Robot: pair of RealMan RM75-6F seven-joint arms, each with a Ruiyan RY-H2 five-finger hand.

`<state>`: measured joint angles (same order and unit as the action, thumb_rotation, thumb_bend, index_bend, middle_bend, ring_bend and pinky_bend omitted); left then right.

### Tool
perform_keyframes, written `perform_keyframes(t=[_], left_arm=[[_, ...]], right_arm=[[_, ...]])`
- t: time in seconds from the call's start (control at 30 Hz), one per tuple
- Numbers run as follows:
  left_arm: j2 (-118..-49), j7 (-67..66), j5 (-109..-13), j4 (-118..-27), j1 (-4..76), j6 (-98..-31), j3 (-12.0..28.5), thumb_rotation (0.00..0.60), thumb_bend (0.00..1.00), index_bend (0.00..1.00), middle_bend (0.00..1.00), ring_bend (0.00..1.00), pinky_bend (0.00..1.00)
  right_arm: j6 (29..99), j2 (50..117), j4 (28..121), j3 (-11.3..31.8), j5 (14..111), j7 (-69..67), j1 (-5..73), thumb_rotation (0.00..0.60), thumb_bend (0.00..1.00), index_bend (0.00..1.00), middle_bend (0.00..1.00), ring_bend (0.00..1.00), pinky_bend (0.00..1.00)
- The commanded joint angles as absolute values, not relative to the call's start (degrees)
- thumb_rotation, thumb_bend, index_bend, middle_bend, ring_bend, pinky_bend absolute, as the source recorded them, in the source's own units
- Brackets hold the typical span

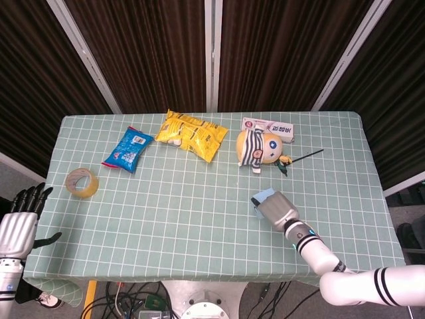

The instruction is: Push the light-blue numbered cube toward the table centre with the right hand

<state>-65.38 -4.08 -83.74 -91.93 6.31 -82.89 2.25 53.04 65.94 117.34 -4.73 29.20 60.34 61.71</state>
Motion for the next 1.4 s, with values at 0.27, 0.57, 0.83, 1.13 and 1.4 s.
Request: perform_keyframes(t=[0.27, 0.57, 0.83, 1.13, 1.4], left_arm=[[-65.22, -4.39, -83.77, -92.17, 6.23, -82.99, 2.23, 0.600, 0.00, 0.07, 0.00, 0.00, 0.06], [-65.40, -4.54, -83.76, -92.14, 6.41, -82.65, 2.24, 0.600, 0.00, 0.07, 0.00, 0.00, 0.06], [-65.52, -4.55, -83.71, -92.10, 6.32, -82.92, 2.36, 0.600, 0.00, 0.07, 0.00, 0.00, 0.06], [-64.80, -5.38, -84.23, -93.81, 6.31, -83.25, 2.28, 0.600, 0.00, 0.07, 0.00, 0.00, 0.06], [-65.18, -5.20, -84.77, -93.51, 5.98, -82.93, 1.35, 0.600, 0.00, 0.07, 0.00, 0.00, 0.06]], right_arm=[[53.04, 65.48, 114.99, -6.61, 27.69, 57.24, 62.76, 0.600, 1.00, 0.07, 0.91, 0.80, 0.68], [53.25, 64.03, 114.60, -7.75, 28.65, 54.40, 62.66, 0.600, 1.00, 0.05, 0.91, 0.80, 0.68], [57.97, 60.59, 117.09, -6.50, 43.84, 45.02, 56.64, 0.600, 1.00, 0.00, 0.91, 0.80, 0.68], [92.26, 63.34, 103.03, -12.78, 82.50, 24.02, 29.56, 0.600, 1.00, 0.10, 0.89, 0.78, 0.68], [99.02, 70.20, 85.02, -14.32, 79.41, 6.74, 12.16, 0.600, 0.00, 0.00, 0.00, 0.00, 0.00]])
